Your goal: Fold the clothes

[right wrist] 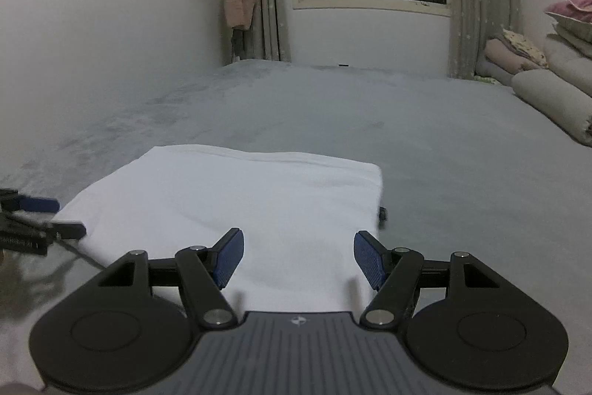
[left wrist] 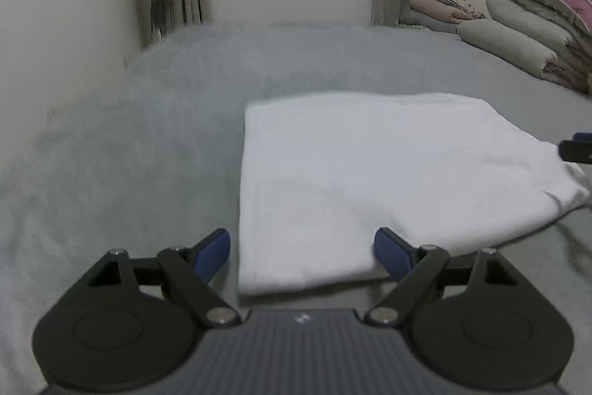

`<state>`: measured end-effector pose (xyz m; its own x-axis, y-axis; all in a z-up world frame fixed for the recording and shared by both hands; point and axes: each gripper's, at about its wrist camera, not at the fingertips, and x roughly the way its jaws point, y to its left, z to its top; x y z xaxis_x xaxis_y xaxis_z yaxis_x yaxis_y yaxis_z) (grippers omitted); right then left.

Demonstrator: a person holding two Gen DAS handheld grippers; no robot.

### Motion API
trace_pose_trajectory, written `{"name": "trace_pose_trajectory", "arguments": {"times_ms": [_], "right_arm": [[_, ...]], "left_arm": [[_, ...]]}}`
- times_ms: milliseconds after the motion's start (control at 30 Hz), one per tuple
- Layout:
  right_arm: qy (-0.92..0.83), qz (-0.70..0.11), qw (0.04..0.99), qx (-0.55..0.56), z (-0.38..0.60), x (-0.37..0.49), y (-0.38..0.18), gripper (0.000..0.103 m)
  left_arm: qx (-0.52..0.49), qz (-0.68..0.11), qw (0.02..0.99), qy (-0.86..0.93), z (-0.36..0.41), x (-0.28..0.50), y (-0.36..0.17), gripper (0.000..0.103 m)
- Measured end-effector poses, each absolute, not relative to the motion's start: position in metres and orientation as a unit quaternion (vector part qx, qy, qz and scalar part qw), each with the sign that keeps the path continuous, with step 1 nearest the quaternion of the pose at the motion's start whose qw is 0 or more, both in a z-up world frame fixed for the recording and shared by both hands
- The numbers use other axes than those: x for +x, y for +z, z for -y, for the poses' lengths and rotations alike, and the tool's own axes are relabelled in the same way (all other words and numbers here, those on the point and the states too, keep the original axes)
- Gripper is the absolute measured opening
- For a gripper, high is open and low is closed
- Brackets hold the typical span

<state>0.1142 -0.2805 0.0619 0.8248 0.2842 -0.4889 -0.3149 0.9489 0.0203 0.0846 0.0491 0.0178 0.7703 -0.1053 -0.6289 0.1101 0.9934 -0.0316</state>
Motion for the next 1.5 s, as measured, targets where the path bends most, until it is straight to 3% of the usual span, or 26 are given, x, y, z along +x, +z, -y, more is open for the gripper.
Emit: {"name": "trace_pose_trajectory", "arguments": {"times_ms": [100, 267, 700, 767, 833, 900, 1133, 1500], "right_arm": [[0.16, -0.274, 0.948, -0.033, 0.27, 0.13, 0.049, 0.065], [0.164, -0.311, 0.936, -0.011, 0.271, 0.149, 0.026, 0.066], [0.093, -0.314, 0.943, 0.066, 0.341, 0.146, 0.027, 0.069], [0.095, -0.298, 0.948, 0.058, 0.338, 0.142, 0.033, 0.069], [0.102, -0.28, 0.953, 0.057, 0.333, 0.141, 0.04, 0.068], [0.113, -0.267, 0.955, 0.055, 0.325, 0.143, 0.045, 0.066], [0.133, -0.304, 0.942, 0.055, 0.301, 0.171, 0.03, 0.06], [0.119, -0.318, 0.941, -0.007, 0.284, 0.171, 0.024, 0.062]], "left_arm": [[-0.068, -0.343, 0.934, -0.071, -0.074, 0.093, 0.009, 0.087], [-0.048, -0.343, 0.936, -0.065, -0.071, 0.092, 0.009, 0.087], [-0.061, -0.344, 0.935, -0.052, -0.081, 0.087, 0.014, 0.087], [-0.066, -0.337, 0.939, -0.033, -0.085, 0.087, 0.017, 0.084], [-0.08, -0.327, 0.941, -0.024, -0.092, 0.087, 0.021, 0.07], [-0.093, -0.312, 0.945, -0.025, -0.097, 0.087, 0.027, 0.064], [-0.07, -0.257, 0.962, -0.068, -0.078, 0.095, 0.038, 0.061], [-0.089, -0.314, 0.94, -0.097, -0.074, 0.112, 0.006, 0.064]]}}
